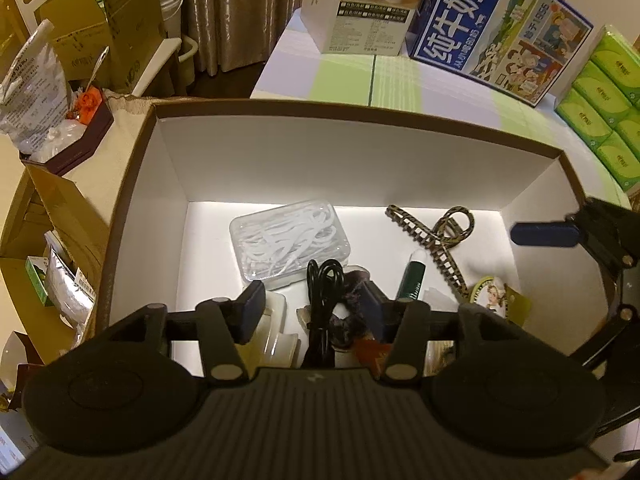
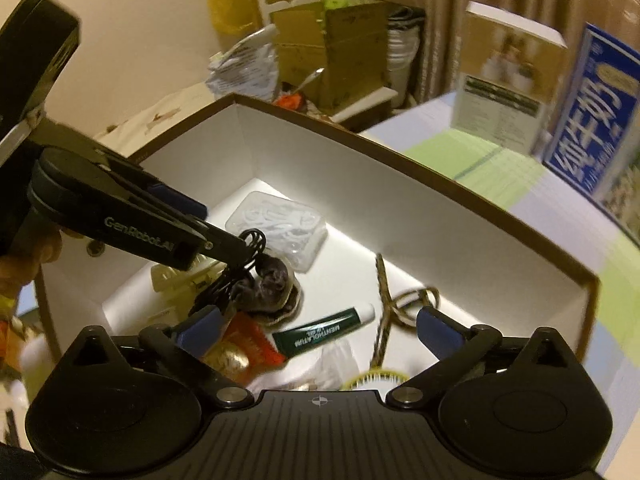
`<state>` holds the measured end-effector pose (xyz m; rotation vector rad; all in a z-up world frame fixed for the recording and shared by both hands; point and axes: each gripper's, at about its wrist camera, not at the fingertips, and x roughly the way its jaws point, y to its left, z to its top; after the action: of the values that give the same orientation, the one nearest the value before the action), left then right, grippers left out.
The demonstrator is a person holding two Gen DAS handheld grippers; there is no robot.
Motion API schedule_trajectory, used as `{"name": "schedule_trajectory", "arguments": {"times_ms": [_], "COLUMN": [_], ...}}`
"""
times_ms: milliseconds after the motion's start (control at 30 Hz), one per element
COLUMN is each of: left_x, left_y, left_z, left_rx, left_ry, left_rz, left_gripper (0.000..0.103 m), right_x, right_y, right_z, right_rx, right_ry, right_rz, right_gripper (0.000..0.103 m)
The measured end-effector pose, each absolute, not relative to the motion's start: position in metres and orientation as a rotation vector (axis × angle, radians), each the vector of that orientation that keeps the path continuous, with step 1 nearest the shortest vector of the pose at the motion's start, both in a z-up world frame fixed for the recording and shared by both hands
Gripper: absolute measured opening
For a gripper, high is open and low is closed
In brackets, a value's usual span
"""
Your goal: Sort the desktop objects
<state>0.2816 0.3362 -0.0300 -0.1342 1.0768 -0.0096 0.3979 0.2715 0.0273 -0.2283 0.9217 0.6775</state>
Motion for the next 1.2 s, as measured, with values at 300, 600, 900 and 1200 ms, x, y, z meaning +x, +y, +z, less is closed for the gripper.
{"name": "schedule_trajectory", "arguments": {"times_ms": [300,600,900,1200], "left_x": [0.249,0.205,0.166,0.135], "left_y": [0.321,0.303,0.283,0.258], "left_z": [0.001,0.029,0.035,0.038], "left_rx": [-0.045,-0.011,-0.04,-0.043], "left_ry": [0.976,0.877,0.883,0.903], "left_rz": [-0.004,0.02,0.034,0.082], "left_gripper": [0.08,0.096,0.102,0.102], "right_x": [0.351,0.296,0.263,0.234], "right_y": [0.242,0.22,0.201,0.187], "right_z": [0.055,0.071,0.075,0.082], "right_rx": [-0.166,-0.121,-0.073,-0.108], "right_ry": [0.864,0.844,0.862,0.837], "right_rz": [0.544,0.419,0.395,0.37], "right_gripper": [0.101,0.101,0.101,0.101]}}
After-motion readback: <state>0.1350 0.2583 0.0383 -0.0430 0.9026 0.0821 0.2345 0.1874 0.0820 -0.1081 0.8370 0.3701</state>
